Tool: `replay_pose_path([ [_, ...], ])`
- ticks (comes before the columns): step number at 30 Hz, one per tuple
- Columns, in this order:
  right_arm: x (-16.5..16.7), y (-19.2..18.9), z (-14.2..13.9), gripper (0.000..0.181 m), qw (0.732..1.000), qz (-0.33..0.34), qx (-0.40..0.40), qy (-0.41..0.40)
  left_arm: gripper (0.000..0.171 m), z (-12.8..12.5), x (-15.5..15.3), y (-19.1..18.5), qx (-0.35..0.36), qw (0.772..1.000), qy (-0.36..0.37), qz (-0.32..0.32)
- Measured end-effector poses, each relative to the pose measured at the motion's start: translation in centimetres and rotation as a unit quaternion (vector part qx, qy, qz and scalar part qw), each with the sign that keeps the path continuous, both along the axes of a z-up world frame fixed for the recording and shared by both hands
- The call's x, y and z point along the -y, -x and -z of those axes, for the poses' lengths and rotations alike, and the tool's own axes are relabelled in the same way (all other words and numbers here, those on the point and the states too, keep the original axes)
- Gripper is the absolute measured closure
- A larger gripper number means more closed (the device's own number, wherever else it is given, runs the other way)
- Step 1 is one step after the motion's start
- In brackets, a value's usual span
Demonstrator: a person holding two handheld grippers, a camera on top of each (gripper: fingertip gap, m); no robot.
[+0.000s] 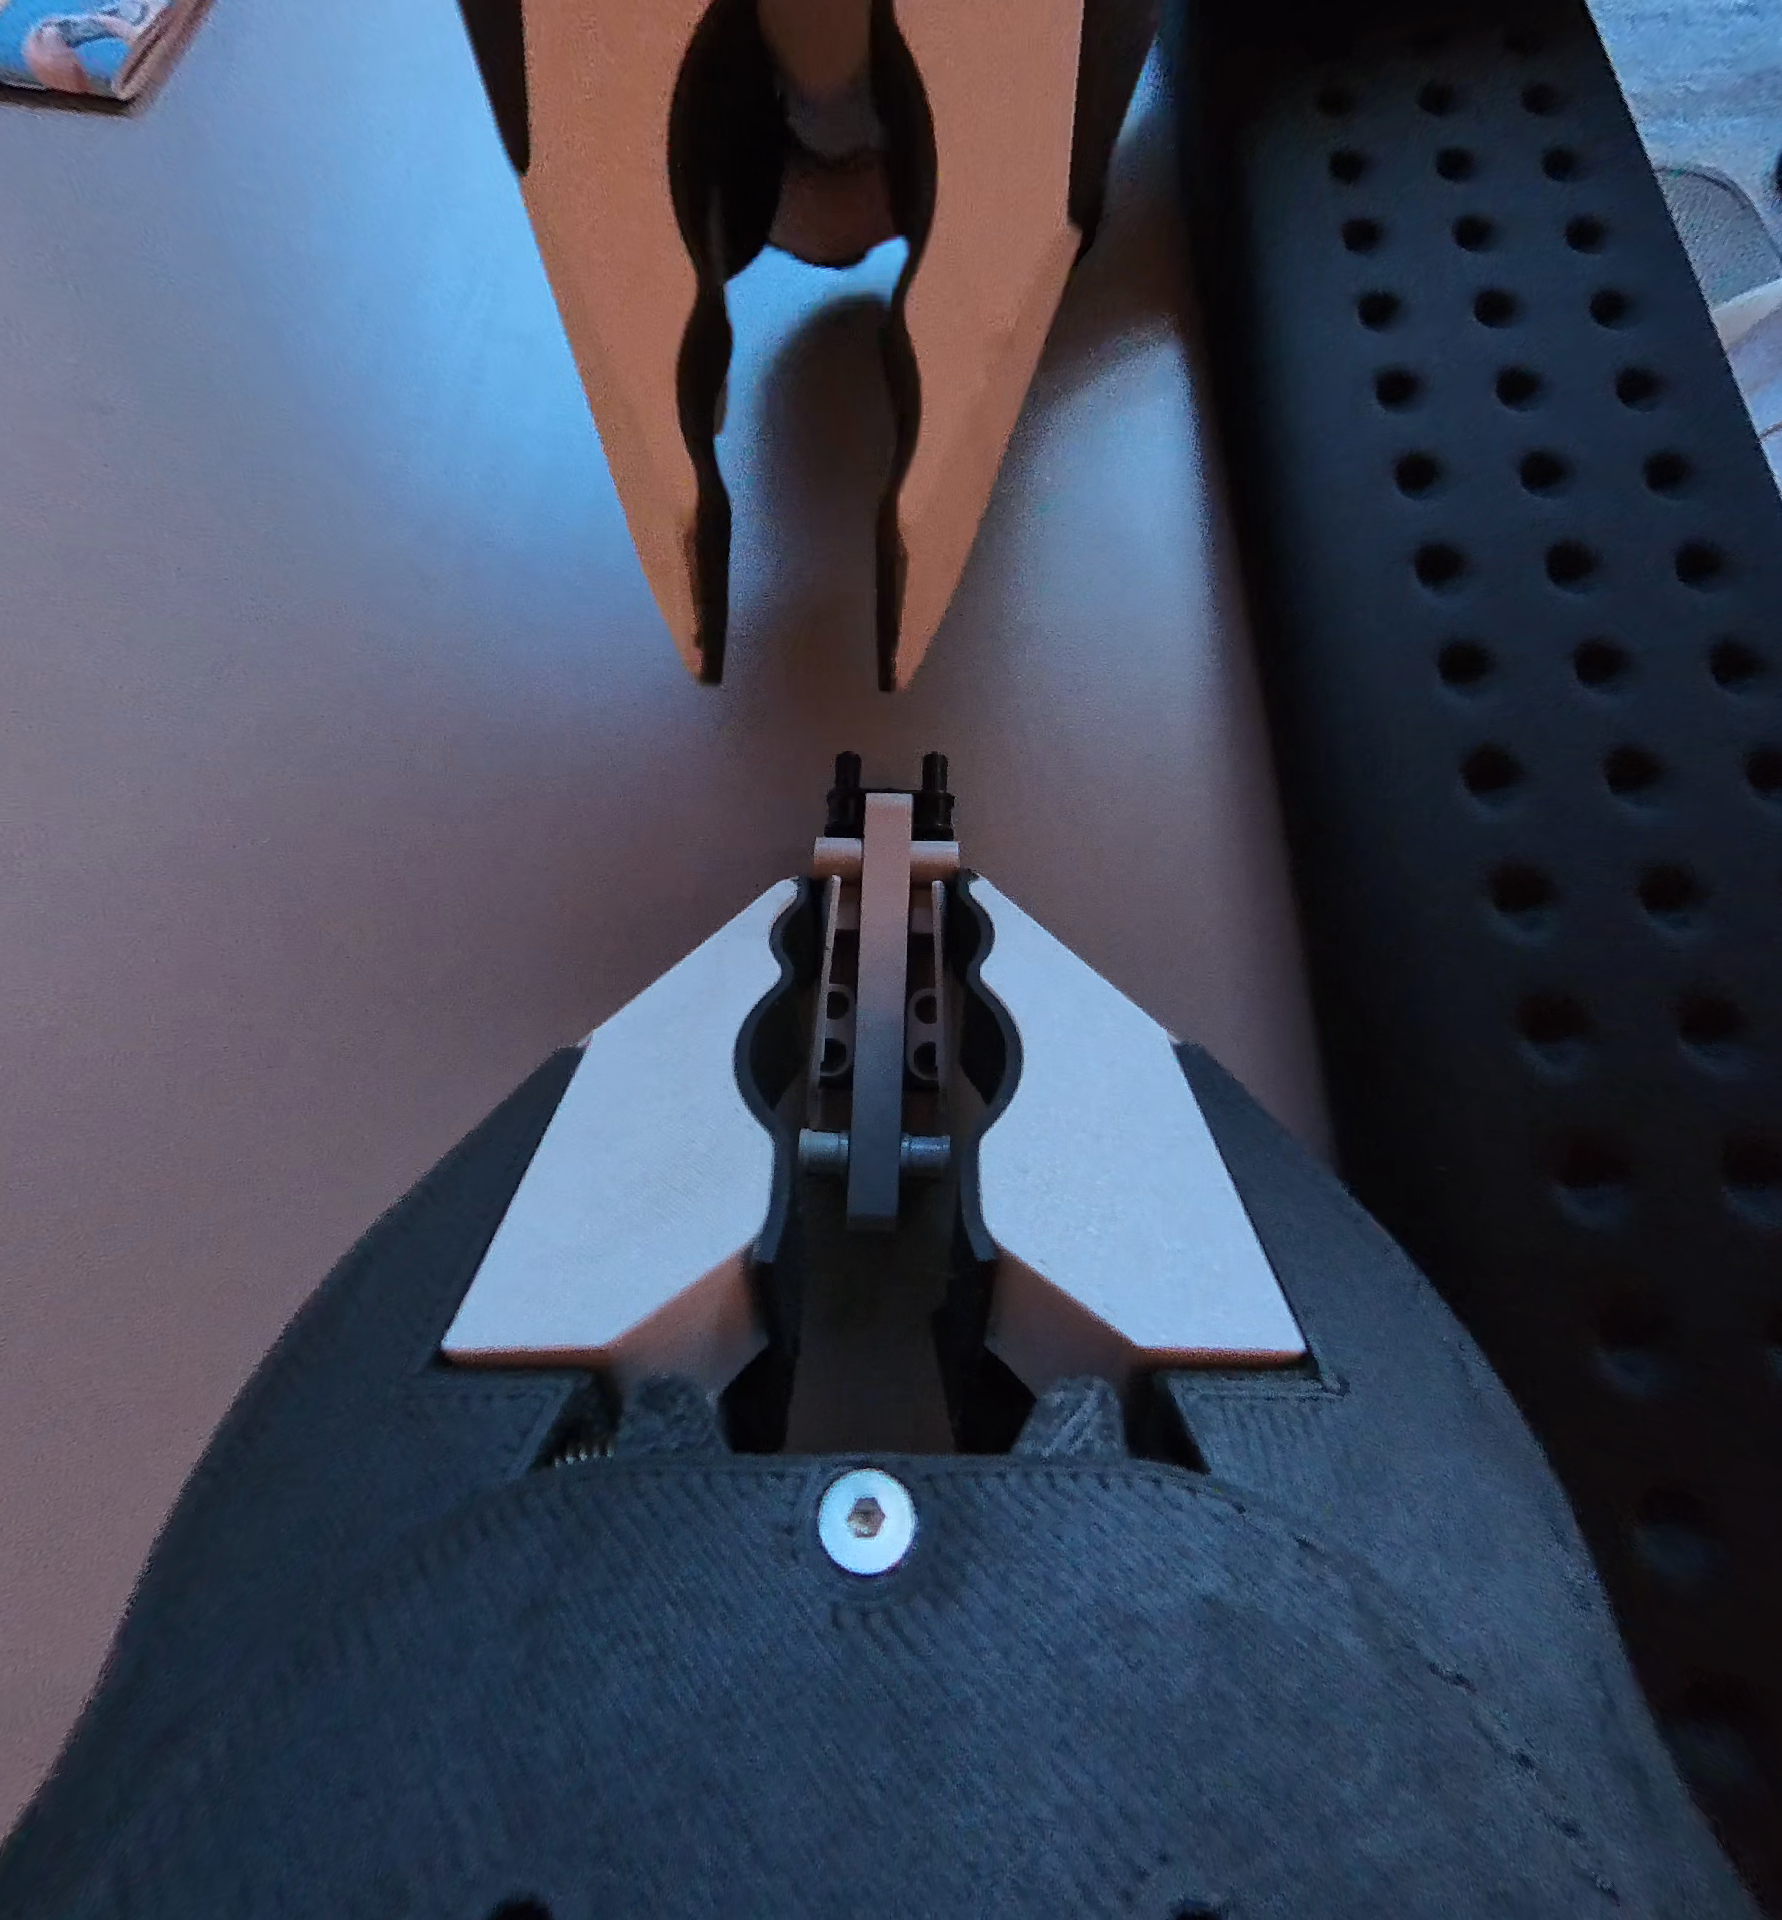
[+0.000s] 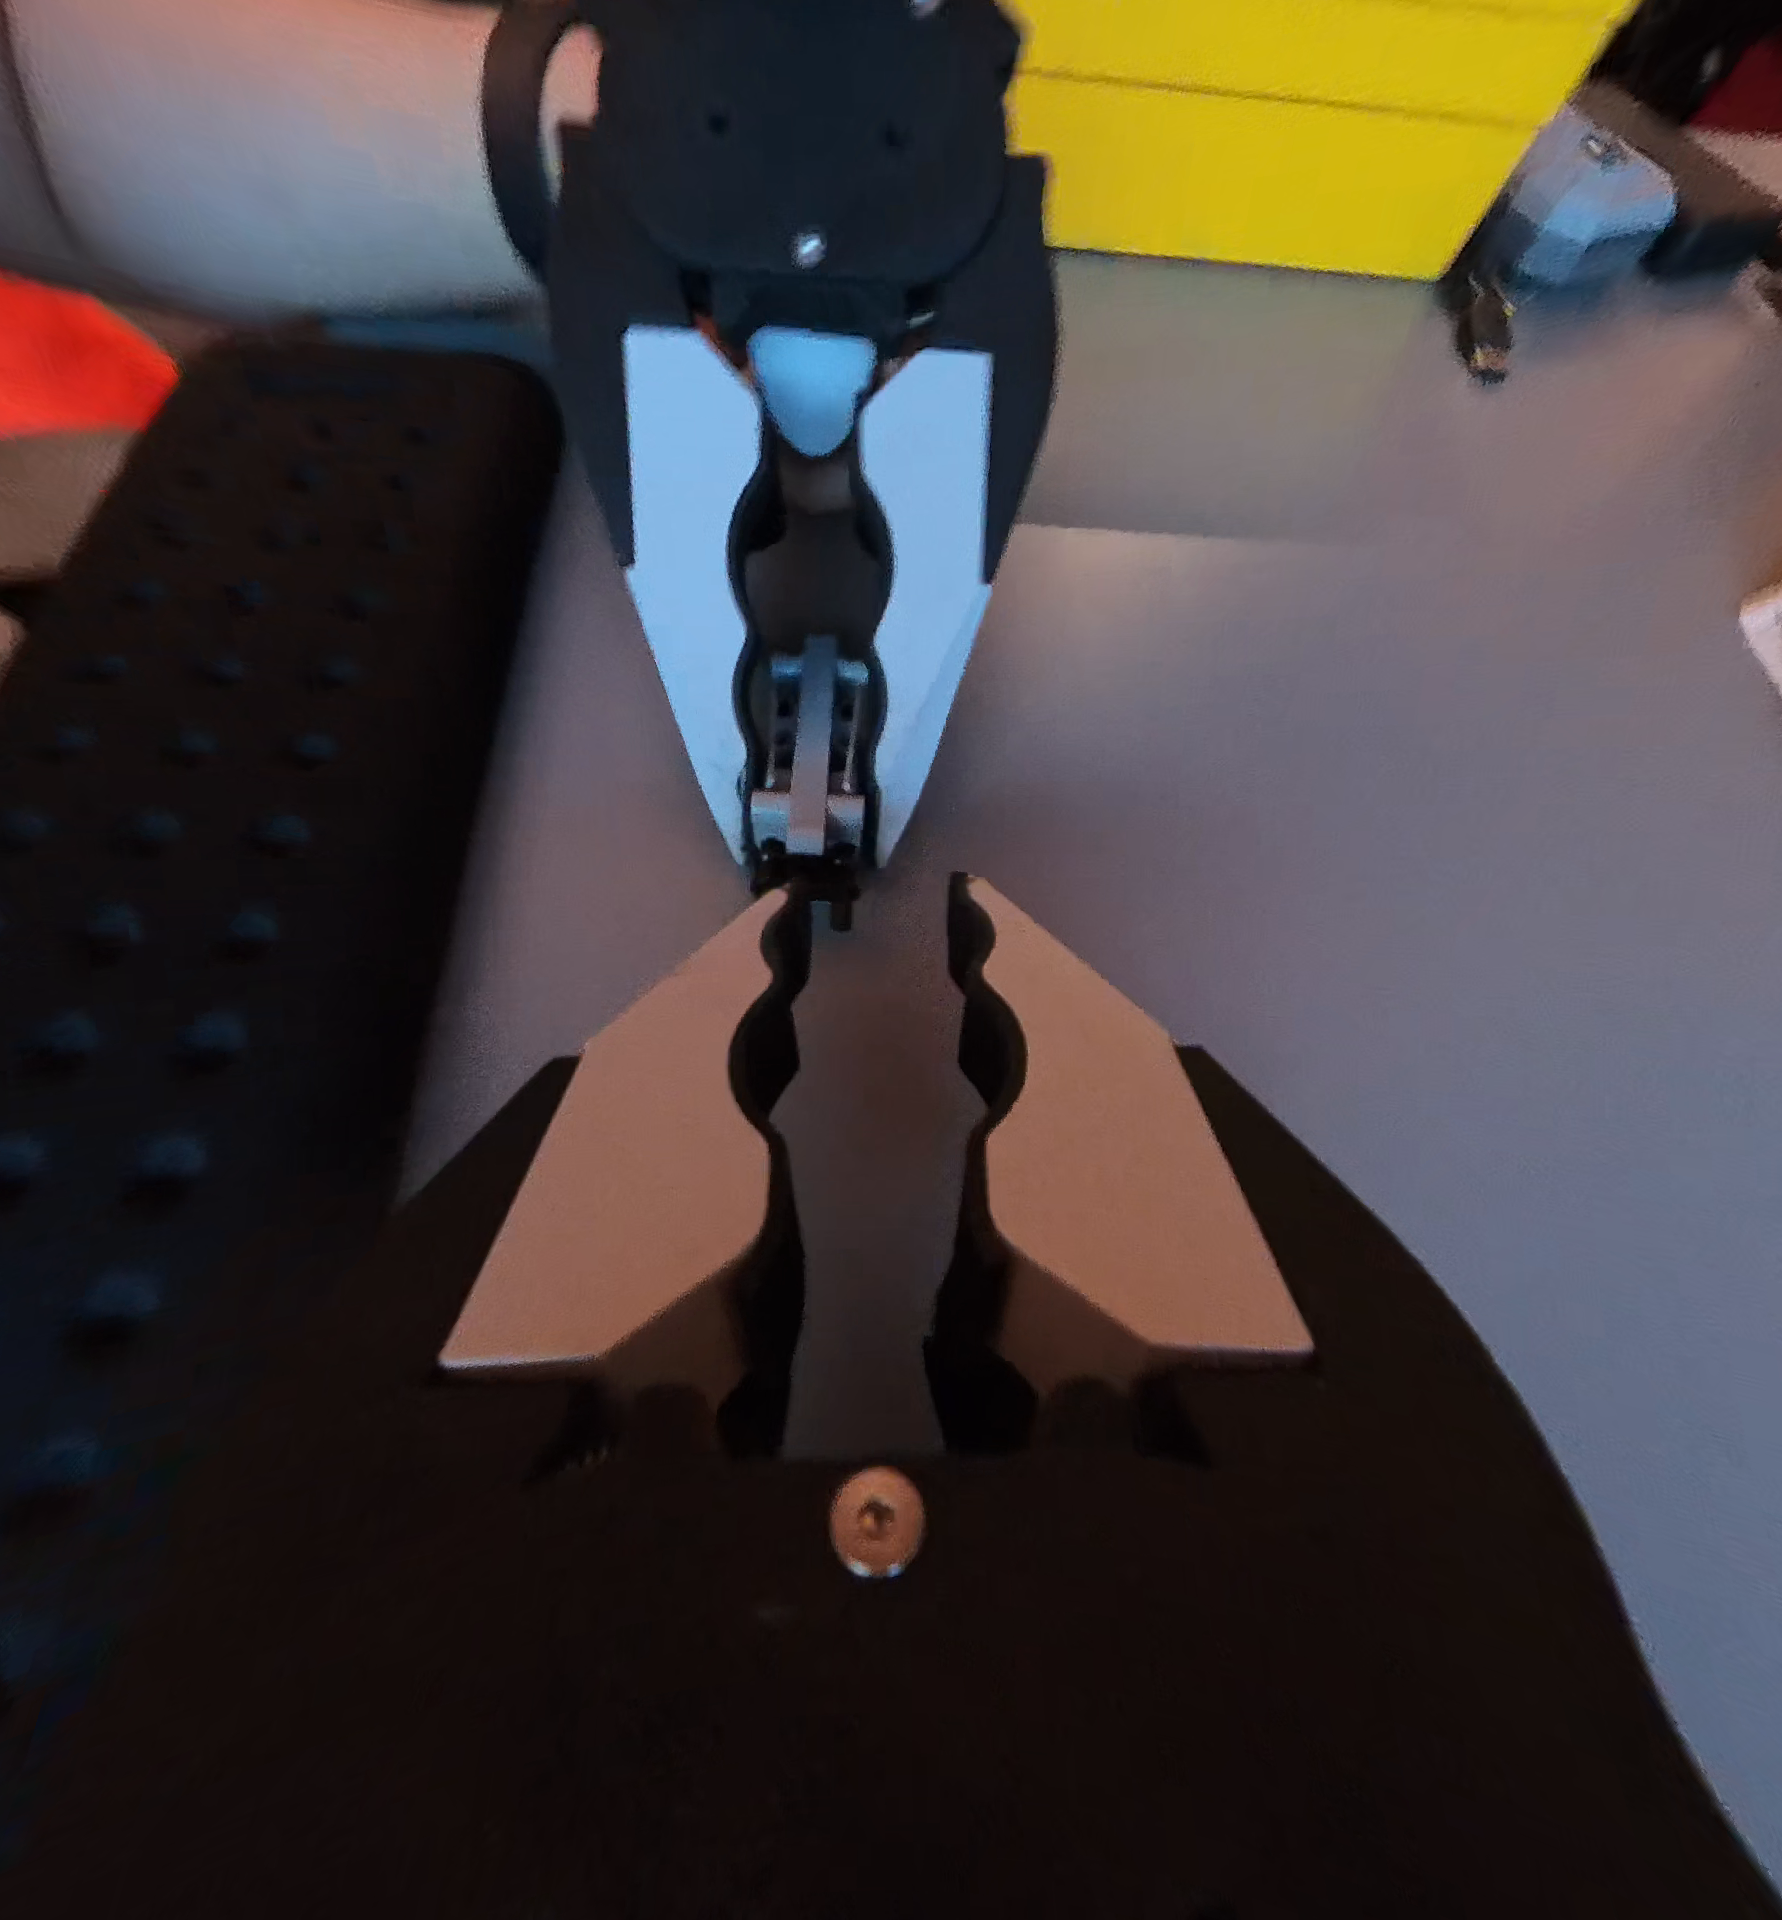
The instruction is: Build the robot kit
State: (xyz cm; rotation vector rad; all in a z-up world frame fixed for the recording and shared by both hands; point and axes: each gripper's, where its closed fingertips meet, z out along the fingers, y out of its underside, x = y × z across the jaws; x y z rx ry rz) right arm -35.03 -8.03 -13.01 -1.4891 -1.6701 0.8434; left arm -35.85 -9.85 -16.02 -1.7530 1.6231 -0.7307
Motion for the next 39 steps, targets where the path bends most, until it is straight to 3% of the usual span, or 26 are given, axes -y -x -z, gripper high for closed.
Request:
replay_pose_path([
  [3,0.7,0.6,1.1,0.15,0.996,-0.059,0.024,-0.063,0.148,-0.1,0.1,-0.1,-0.001,0.998,-0.034,0.044],
  [7,1.1,0.8,2.4,0.17,0.996,-0.054,0.065,-0.013,0.105,-0.6,-2.4,0.7,-0.001,0.995,-0.098,-0.006],
  [11,2.4,1.3,2.3,0.167,0.996,-0.02,0.077,0.035,0.105,-0.4,-4.0,4.4,-0.029,0.991,-0.07,-0.111],
  [14,1.7,1.2,2.2,0.161,0.997,-0.007,0.078,0.003,0.113,-1.2,-2.3,4.7,0.023,0.994,-0.042,-0.103],
  [17,-0.2,1.6,1.3,0.134,0.999,0.005,0.046,-0.01,0.126,-1.7,-1.3,4.4,0.048,0.995,-0.014,-0.087],
  [21,-0.6,3.9,-1.6,0.118,1.0,-0.001,0.014,0.027,0.122,-1.3,-1.3,3.8,0.044,0.995,0.02,-0.092],
  [25,-1.8,5.0,-0.2,0.104,0.991,-0.004,0.136,0.003,0.117,-0.1,-1.6,3.6,0.002,0.995,0.008,-0.103],
  [29,-1.3,4.4,2.0,0.103,0.968,-0.018,0.248,0.034,0.117,-0.4,-1.4,3.4,0.014,0.995,0.015,-0.098],
  [32,-1.3,4.5,1.5,0.106,0.974,-0.013,0.226,0.019,0.121,-1.0,-1.2,3.5,0.035,0.995,0.022,-0.091],
  [35,-1.7,4.5,0.3,0.107,0.989,0.001,0.146,0.035,0.124,-1.6,-1.4,4.3,0.056,0.993,0.035,-0.094],
  [37,-1.5,4.3,-0.2,0.099,0.992,-0.008,0.106,0.062,0.121,-2.0,-1.6,4.5,0.071,0.992,0.044,-0.096],
  [39,-1.3,4.1,0.1,0.086,0.996,-0.041,0.074,0.027,0.116,-1.7,-1.9,4.5,0.06,0.993,0.032,-0.098],
])
